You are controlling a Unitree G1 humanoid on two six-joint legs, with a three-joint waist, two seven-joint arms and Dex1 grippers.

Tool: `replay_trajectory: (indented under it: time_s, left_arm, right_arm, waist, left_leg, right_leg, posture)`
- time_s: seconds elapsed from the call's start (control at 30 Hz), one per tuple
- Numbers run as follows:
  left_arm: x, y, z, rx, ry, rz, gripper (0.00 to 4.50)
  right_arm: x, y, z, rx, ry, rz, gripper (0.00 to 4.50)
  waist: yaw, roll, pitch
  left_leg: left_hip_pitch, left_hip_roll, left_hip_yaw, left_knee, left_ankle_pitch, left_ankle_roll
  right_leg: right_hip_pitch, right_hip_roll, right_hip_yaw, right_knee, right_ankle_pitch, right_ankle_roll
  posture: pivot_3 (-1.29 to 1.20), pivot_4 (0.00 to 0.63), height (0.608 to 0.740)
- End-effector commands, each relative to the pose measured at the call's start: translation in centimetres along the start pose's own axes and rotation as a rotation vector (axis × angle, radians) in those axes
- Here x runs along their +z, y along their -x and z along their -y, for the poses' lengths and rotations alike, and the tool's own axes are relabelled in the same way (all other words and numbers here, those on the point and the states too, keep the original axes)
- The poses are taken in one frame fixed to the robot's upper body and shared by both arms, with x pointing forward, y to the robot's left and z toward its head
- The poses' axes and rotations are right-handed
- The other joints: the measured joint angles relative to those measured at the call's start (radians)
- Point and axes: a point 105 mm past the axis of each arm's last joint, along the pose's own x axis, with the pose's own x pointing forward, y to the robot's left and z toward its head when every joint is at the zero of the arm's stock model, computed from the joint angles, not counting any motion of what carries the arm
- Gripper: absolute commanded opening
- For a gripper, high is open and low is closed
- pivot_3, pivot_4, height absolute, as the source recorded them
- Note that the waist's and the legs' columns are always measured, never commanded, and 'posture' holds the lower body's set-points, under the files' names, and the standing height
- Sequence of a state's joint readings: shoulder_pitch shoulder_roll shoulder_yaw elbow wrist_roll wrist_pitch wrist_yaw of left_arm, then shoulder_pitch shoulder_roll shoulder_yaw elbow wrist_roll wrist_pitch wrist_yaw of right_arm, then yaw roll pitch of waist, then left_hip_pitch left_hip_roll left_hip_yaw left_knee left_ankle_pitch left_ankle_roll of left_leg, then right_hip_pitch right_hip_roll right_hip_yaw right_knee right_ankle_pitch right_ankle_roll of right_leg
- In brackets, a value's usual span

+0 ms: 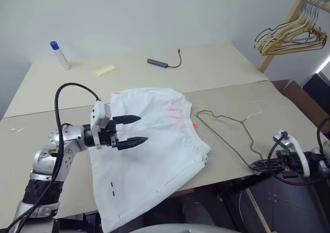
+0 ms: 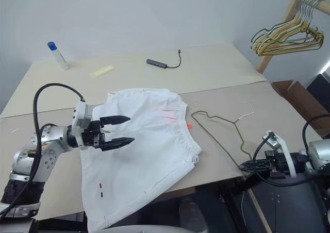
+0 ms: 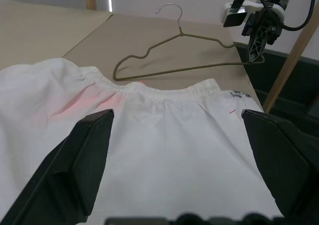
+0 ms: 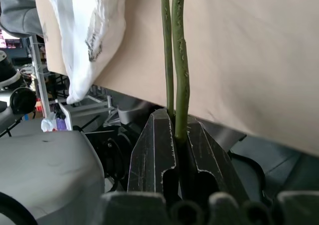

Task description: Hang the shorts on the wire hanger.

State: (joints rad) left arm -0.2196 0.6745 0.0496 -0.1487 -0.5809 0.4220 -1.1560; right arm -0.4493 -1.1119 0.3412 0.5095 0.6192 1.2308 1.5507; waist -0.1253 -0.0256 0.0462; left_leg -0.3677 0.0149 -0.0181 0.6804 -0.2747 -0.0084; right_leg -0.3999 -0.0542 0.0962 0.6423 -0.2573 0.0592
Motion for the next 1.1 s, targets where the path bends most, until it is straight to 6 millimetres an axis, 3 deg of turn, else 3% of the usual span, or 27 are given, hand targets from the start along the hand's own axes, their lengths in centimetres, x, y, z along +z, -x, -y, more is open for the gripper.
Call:
replay_trajectory:
  time_s: [0.03, 0.87, 1.1]
  left_arm:
    - [0.6, -0.1, 0.1, -0.008, -0.038, 0.009, 4.46]
    - [-1.0, -0.2, 1.1, 0.012, -0.031, -0.033, 4.46]
    - [-1.2, -0.5, 1.3, 0.016, -0.034, -0.039, 4.46]
  right_arm:
    - [1.0, -0.1, -1.1, 0.065, 0.037, 0.014, 0.0]
    - [0.0, -1.3, -2.8, 0.113, 0.152, -0.129, 0.0]
    - [2.9, -2.0, -2.3, 0.083, 0.155, -0.081, 0.0]
  waist:
    - [0.001, 0.0, 0.0]
    - [0.009, 0.001, 0.0]
    - [0.011, 0.001, 0.0]
  left_leg:
    - [0.0, 0.0, 0.0, 0.0, 0.0, 0.0]
    - [0.0, 0.0, -0.001, 0.0, 0.0, 0.0]
    - [0.0, 0.0, -0.001, 0.0, 0.0, 0.0]
  right_leg:
    - [0.0, 0.0, 0.0, 0.0, 0.0, 0.0]
    - [0.0, 0.0, -0.001, 0.001, 0.003, -0.005]
    - [0.0, 0.0, 0.0, 0.001, 0.004, -0.006]
  posture:
    - [-0.09, 0.0, 0.74]
    - [-0.04, 0.0, 0.74]
    - [-0.03, 0.0, 0.74]
